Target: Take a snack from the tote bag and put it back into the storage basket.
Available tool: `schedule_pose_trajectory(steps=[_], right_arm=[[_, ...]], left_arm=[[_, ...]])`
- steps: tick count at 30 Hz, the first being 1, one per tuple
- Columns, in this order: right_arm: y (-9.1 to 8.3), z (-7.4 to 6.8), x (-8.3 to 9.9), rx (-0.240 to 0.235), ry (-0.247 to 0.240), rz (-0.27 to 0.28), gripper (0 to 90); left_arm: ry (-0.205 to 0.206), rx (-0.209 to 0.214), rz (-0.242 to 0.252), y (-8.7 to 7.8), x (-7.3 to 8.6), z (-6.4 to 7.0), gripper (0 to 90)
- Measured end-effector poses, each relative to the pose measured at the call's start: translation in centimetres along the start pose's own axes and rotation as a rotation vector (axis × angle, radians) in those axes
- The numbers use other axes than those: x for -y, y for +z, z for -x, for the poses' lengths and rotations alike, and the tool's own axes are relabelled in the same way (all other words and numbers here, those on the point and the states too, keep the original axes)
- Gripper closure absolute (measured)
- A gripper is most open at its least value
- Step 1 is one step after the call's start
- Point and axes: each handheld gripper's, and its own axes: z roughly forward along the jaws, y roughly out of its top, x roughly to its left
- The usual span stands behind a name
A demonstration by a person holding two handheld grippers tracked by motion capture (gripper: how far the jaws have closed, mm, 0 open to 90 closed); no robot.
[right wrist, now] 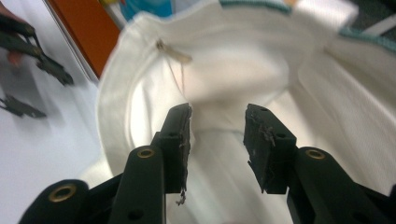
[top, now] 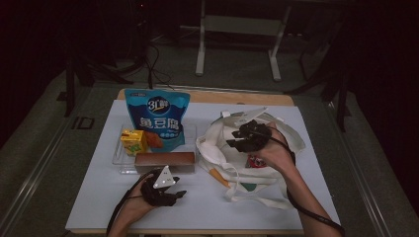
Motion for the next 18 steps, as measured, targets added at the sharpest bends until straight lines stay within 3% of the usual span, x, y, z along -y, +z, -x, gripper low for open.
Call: schedule_pose_trajectory(steps=[18], right_arm=[[0.3, 1.9, 2.8, 0.007, 0.014, -0.190, 50.6]], left_arm=[[0.002, 0.004, -0.003, 0.0, 0.0, 0.0, 46.7]])
